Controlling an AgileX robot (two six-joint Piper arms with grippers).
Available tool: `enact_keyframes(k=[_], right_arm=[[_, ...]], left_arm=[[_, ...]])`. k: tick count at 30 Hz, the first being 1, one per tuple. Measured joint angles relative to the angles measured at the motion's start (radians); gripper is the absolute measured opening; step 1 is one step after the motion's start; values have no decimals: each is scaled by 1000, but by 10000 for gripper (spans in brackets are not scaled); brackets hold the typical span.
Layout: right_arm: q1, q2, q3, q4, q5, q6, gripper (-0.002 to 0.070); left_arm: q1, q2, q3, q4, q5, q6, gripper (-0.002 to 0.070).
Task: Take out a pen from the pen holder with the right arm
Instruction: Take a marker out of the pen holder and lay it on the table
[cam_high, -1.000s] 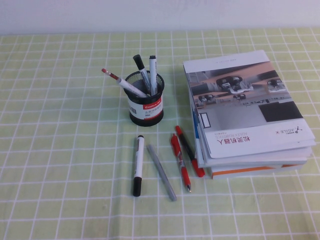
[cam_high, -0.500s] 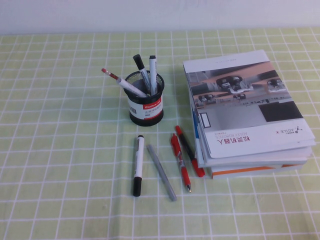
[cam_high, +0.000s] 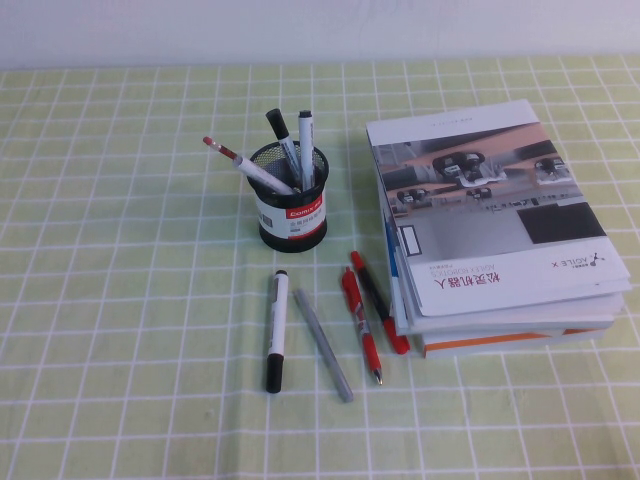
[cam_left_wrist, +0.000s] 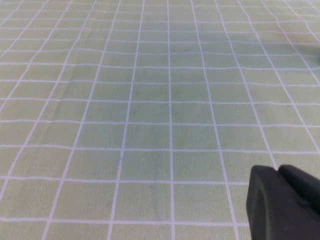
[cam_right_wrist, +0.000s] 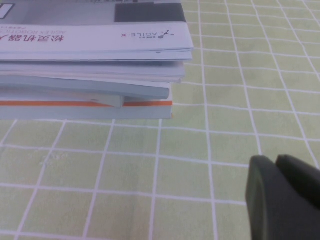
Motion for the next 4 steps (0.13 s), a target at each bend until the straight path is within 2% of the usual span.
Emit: enact_keyframes(k=[4], right_arm=[[0,0,0,0,0,0,-13]], left_arm=[[0,0,0,0,0,0,-5]])
